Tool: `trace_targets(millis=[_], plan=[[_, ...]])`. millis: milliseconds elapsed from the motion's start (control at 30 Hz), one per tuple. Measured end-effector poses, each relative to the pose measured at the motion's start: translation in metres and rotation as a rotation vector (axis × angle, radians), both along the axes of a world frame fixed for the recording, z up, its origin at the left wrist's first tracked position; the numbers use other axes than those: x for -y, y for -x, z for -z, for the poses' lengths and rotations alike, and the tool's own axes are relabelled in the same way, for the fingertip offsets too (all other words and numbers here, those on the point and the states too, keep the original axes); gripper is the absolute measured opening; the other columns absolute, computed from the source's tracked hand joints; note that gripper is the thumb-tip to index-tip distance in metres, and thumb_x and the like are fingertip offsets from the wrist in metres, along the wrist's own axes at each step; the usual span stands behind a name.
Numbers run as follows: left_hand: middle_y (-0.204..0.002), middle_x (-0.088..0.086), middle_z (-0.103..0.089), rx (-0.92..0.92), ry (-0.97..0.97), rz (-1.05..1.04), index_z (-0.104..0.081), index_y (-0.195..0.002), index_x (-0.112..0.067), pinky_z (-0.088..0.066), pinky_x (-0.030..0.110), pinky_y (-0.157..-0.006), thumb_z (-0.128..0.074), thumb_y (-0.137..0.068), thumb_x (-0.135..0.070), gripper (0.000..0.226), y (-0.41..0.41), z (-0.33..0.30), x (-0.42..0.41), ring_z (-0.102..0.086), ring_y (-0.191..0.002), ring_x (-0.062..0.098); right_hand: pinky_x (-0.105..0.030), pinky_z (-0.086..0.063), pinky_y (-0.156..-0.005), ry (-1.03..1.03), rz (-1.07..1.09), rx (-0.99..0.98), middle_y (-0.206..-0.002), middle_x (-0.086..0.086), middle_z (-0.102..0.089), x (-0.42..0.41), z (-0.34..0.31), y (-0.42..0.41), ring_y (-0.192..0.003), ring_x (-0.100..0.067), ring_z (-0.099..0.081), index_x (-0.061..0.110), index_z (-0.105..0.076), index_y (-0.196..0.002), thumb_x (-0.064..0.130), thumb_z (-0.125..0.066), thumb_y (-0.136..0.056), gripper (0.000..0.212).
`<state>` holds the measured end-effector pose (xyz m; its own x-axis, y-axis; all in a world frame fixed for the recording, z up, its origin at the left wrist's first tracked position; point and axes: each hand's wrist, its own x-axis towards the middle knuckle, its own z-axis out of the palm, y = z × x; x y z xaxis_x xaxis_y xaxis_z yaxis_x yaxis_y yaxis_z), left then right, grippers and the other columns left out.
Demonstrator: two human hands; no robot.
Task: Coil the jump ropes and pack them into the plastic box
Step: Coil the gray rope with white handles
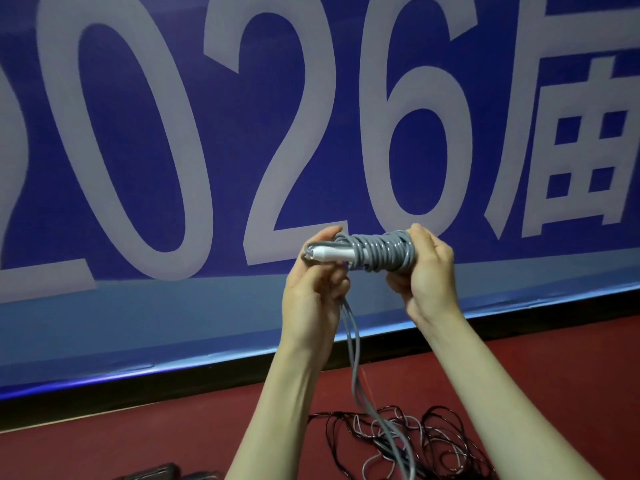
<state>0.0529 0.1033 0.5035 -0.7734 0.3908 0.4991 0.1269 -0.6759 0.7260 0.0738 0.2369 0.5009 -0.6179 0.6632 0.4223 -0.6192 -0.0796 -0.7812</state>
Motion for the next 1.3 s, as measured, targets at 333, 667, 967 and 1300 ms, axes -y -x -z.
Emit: trace_targets(millis=[333,667,967,1300], plan=[[-0.056,-0.006,-0.026,0.226,0.233,-0.183,-0.042,-0.072,-0.022,-0.01,0.019,-0.04,-0.043,-0.093,-0.058,0.041,-0.005,0.011,-0.028,-0.017,-0.043,0.005,-0.015,-0.031,-0.046,-0.545,0.494,-0.171,-0.056,0.007,-0.038,0.018,0.011,0.001,-0.05,-0.01,-0.037,0.008,-0.043,-0.072,0.017,-0.034,-0.103,0.034],[-0.056,-0.003,-0.025,0.32,0.143,0.017,-0.045,-0.069,-0.019,-0.005,0.018,-0.042,-0.033,-0.085,-0.073,0.058,0.01,0.011,-0.015,-0.014,-0.043,0.007,-0.035,-0.03,-0.048,-0.506,0.304,-0.091,-0.059,0.01,-0.035,0.009,0.025,0.017,-0.054,-0.009,-0.032,0.024,-0.035,-0.068,0.031,-0.032,-0.101,0.033],[-0.051,-0.006,-0.023,0.187,0.492,-0.157,-0.032,-0.067,-0.021,-0.015,0.017,-0.037,-0.029,-0.094,-0.062,0.049,0.008,0.024,-0.02,-0.017,-0.04,0.008,-0.029,-0.028,-0.044,-0.645,0.396,-0.097,-0.056,0.012,-0.032,0.004,0.03,0.015,-0.049,-0.007,-0.033,0.024,-0.032,-0.069,0.034,-0.028,-0.099,0.031],[-0.054,-0.003,-0.022,0.201,0.436,-0.272,-0.03,-0.072,-0.021,-0.02,0.017,-0.034,-0.033,-0.096,-0.055,0.043,0.003,0.018,-0.022,-0.019,-0.039,0.007,-0.018,-0.02,-0.04,-0.731,0.492,-0.166,-0.054,0.013,-0.029,0.021,0.034,0.012,-0.044,-0.009,-0.032,0.015,-0.032,-0.075,0.024,-0.028,-0.101,0.027]])
